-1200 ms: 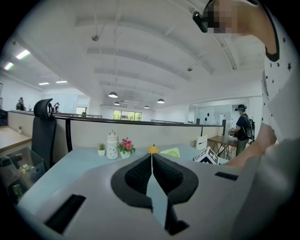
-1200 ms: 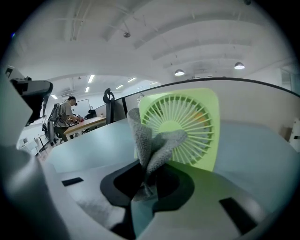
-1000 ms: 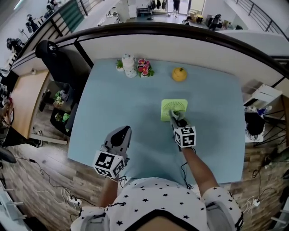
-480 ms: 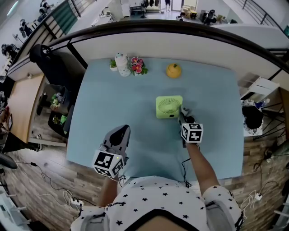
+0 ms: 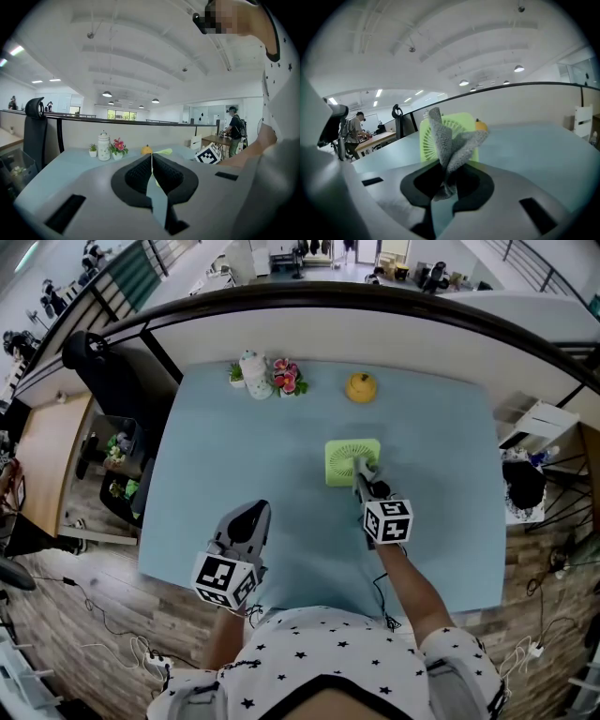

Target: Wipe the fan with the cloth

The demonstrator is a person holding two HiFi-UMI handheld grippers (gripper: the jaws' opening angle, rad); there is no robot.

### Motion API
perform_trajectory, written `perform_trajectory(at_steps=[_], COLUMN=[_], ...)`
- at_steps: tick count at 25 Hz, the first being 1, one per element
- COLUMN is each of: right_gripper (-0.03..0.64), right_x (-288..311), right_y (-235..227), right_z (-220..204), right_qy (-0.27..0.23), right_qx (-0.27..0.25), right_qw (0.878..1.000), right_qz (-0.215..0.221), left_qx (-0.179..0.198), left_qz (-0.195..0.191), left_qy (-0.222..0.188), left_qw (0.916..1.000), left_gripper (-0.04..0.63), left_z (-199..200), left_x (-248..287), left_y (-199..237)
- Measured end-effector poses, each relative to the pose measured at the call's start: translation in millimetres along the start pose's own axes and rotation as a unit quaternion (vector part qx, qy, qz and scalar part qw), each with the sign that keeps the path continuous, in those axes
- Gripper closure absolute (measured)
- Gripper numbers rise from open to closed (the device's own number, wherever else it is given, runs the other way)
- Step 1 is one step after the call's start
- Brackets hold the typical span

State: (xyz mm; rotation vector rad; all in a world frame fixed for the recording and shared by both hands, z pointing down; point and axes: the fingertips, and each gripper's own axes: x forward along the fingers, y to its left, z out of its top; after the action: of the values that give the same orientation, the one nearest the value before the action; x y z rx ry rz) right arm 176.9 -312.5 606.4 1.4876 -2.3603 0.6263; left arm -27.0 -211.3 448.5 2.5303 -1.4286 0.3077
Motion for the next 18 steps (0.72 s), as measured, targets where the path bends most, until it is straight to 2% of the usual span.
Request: perform_trajectory(at_steps=[3, 9, 18], right_gripper=[0.565, 0.565, 0.565], right_x=[12.1, 30.4, 48.8], right_y=[32.5, 65.4, 65.6], right_z=[-9.1, -34.8, -53.6], right_qy=[0.015, 0.057, 0.087], right_qx=[-0.033, -0.066, -0.082], right_qw=[0.999, 0.994, 0.990], right_qz=[0.034, 0.068, 0.068], left_qx=[0.000, -0.006, -0.012], left_qz=[0.002, 0.023, 0.037], left_qy=[-0.003, -0.003, 0.000], left_qw=[1.0000, 0.9997, 0.9992], left_gripper=[0.563, 0.563, 0.563], left_z=[0.4, -2.8, -8.9], left_x=[-2.7, -15.6, -20.2], left_y=[2.1, 12.1, 22.5])
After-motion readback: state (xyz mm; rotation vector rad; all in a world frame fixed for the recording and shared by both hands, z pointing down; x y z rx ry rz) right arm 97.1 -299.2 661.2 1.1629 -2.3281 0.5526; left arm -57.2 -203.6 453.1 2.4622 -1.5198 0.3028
